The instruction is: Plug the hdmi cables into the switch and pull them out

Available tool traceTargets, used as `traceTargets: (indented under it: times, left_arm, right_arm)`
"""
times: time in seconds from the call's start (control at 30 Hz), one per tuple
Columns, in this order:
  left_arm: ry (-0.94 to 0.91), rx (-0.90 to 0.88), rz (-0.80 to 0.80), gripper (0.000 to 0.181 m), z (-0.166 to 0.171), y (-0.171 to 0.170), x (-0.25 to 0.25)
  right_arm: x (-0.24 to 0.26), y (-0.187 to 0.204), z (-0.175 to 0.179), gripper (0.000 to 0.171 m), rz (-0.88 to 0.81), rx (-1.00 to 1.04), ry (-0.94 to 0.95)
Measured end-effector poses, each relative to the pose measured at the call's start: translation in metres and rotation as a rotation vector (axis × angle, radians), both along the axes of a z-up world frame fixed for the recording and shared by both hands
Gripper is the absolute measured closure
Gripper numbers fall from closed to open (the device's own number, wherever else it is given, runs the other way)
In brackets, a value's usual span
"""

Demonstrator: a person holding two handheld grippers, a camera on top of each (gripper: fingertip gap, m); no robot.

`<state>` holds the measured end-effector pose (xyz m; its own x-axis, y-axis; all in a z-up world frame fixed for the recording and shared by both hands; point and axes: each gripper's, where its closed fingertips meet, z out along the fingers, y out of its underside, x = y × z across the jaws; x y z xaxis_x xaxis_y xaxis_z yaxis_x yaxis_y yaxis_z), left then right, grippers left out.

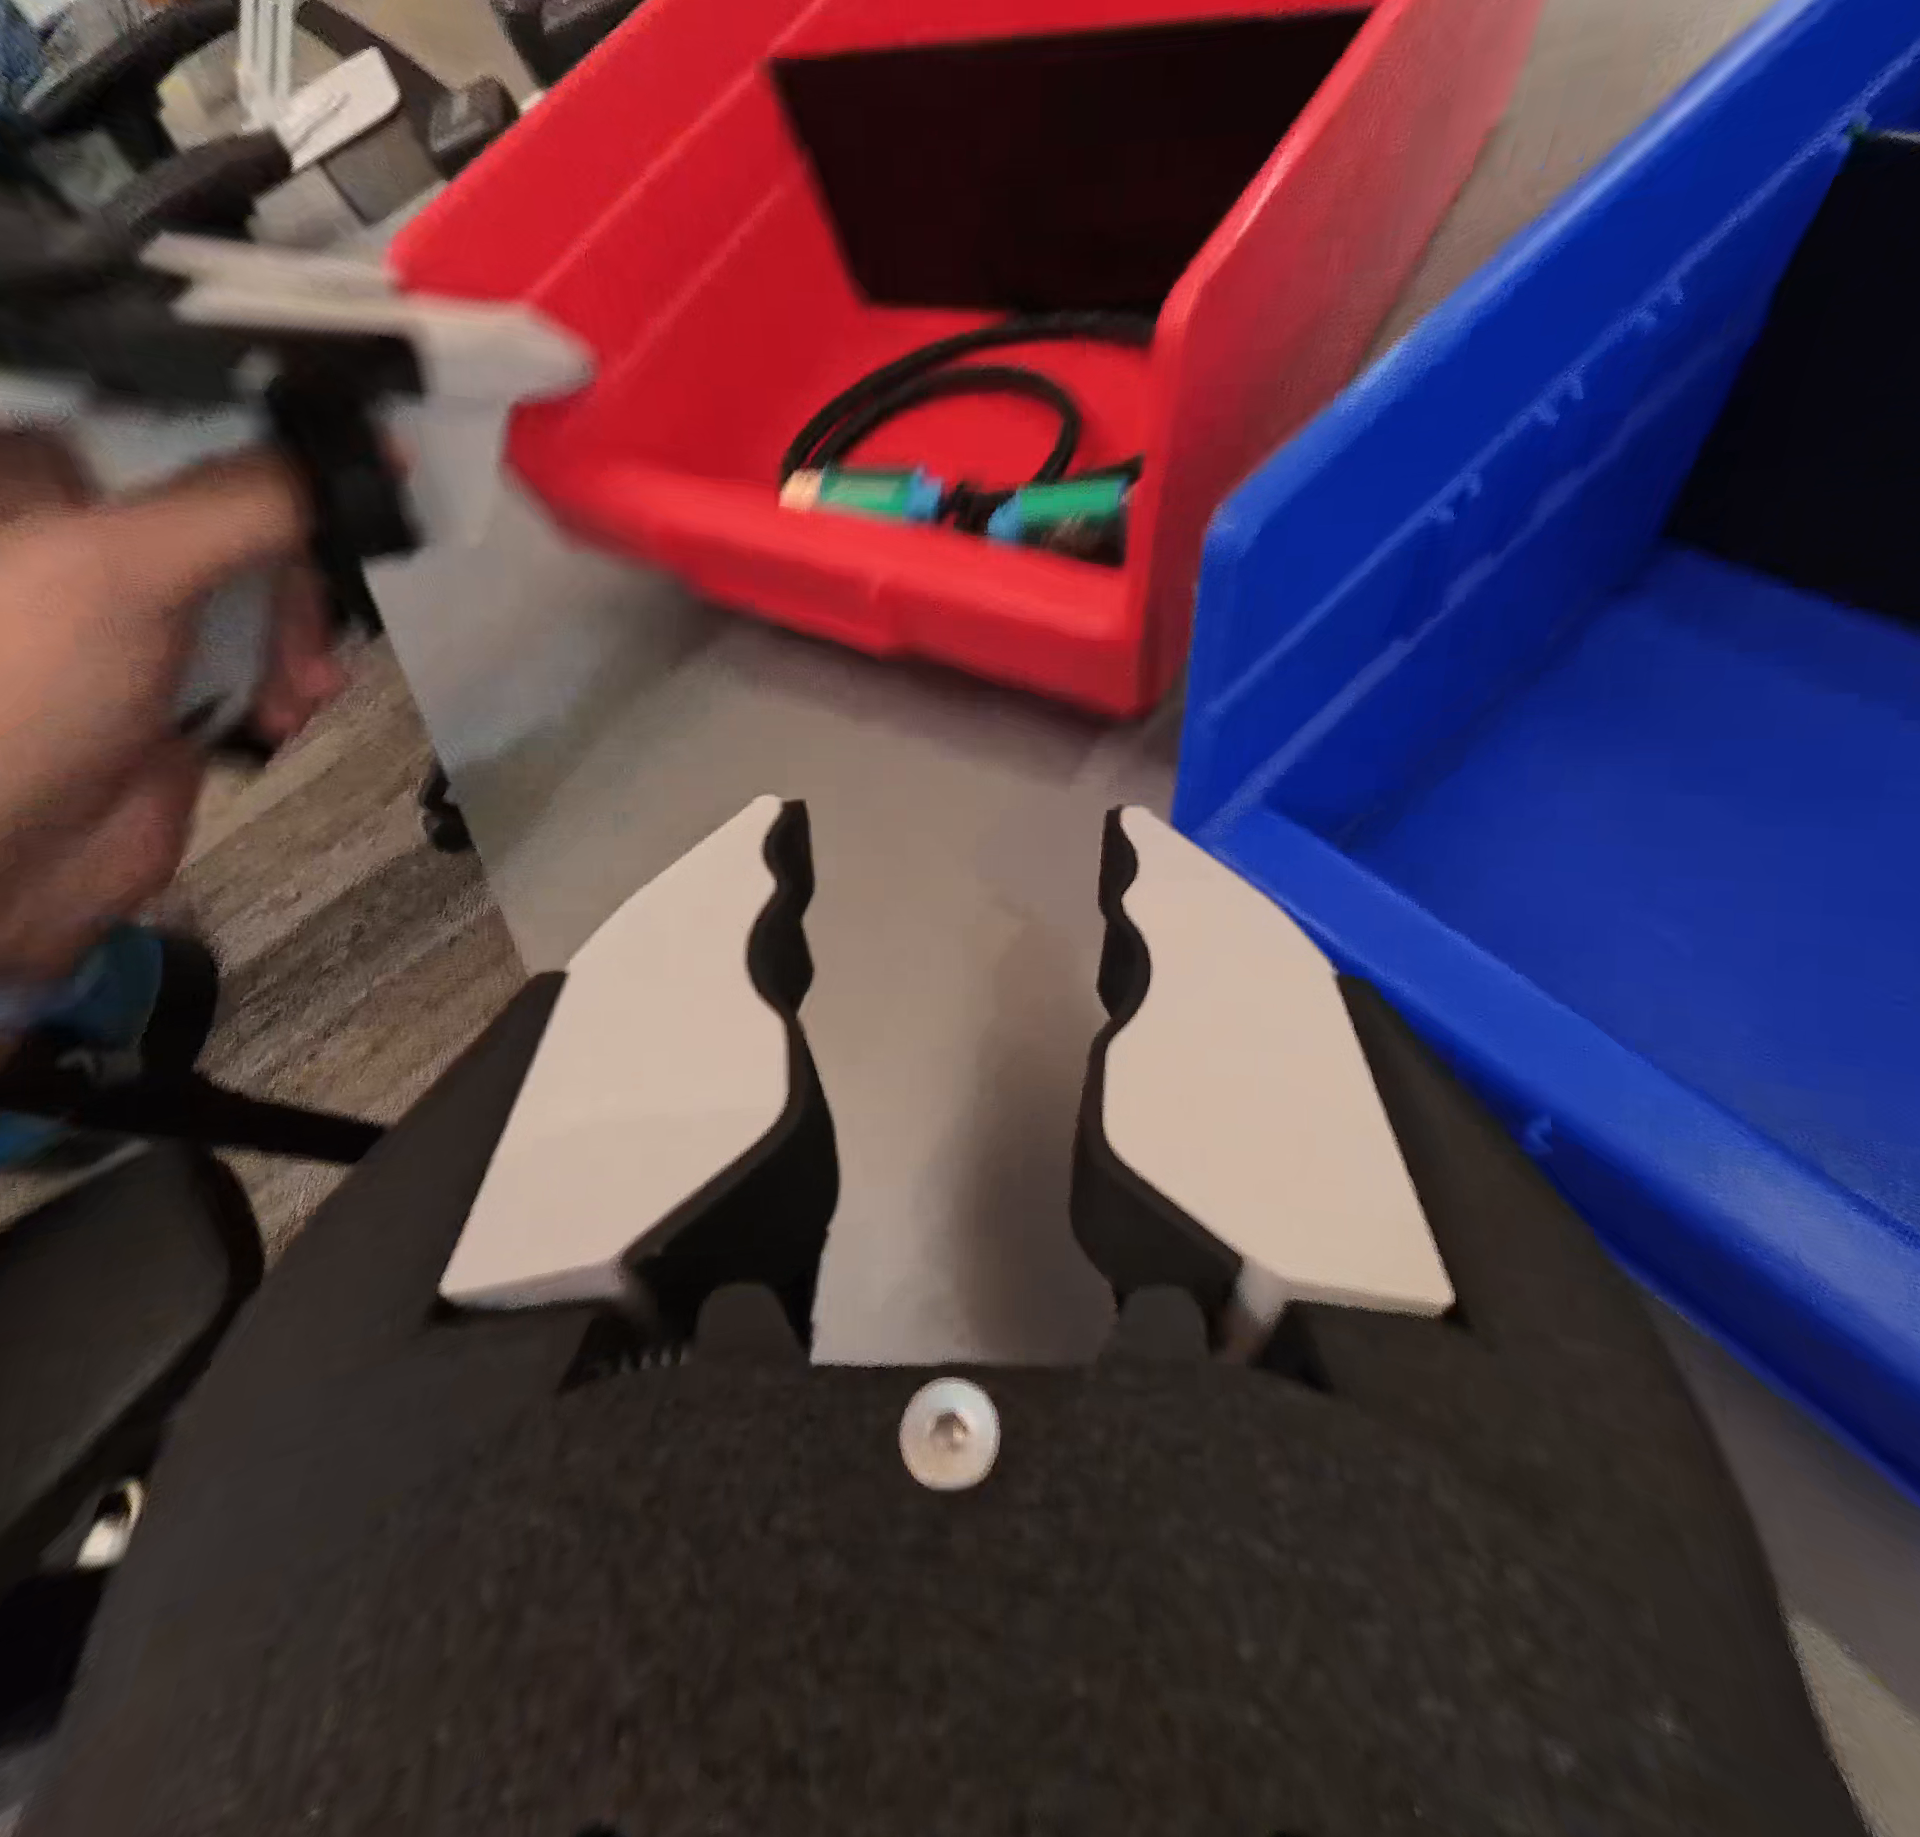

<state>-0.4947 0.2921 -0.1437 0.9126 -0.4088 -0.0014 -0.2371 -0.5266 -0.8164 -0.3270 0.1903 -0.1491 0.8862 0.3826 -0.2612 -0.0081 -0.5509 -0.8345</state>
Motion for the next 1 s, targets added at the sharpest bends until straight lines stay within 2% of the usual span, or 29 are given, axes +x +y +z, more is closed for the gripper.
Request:
traceTargets:
  times: [0.13,0.17,0.2,0.27,0.37,0.5,0.63,0.73,0.8,0.87,1.0]
  left_arm:
    - [0.004,-0.003,0.088,0.176,0.001,-0.066,-0.026]
    - [-0.003,-0.004,0.098,0.176,0.002,-0.079,-0.032]
    - [-0.01,0.005,0.1,0.176,0.005,-0.091,-0.035]
    - [0.016,0.065,0.095,0.174,0.019,-0.111,-0.037]
    - [0.139,0.245,0.099,0.175,0.064,-0.125,-0.03]
    - [0.105,0.456,0.05,0.175,0.143,-0.122,0.013]
    - [0.071,0.606,-0.123,0.175,0.209,-0.114,0.107]
    - [0.038,0.612,-0.301,0.174,0.225,-0.112,0.209]
    - [0.017,0.59,-0.408,0.174,0.219,-0.118,0.283]
    - [-0.002,0.547,-0.507,0.174,0.201,-0.128,0.357]
    - [-0.026,0.397,-0.68,0.174,0.132,-0.156,0.484]
  right_arm:
    - [-0.017,0.012,0.003,0.117,-0.044,0.02,-0.035]
    - [-0.02,0.013,0.004,0.126,-0.037,0.028,-0.055]
    - [-0.022,0.012,0.002,0.148,-0.043,0.013,-0.083]
    - [-0.024,0.005,0.005,0.157,-0.027,-0.006,-0.168]
    - [-0.018,-0.004,0.034,0.164,-0.074,0.054,-0.162]
    - [0.023,-0.012,0.108,0.164,-0.19,0.245,-0.121]
    - [0.113,-0.032,0.184,0.164,-0.368,0.402,-0.168]
    - [0.21,-0.057,0.211,0.165,-0.548,0.427,-0.241]
    - [0.279,-0.081,0.21,0.166,-0.664,0.381,-0.264]
    - [0.347,-0.108,0.195,0.166,-0.768,0.311,-0.288]
    - [0.461,-0.16,0.137,0.166,-0.89,0.134,-0.339]
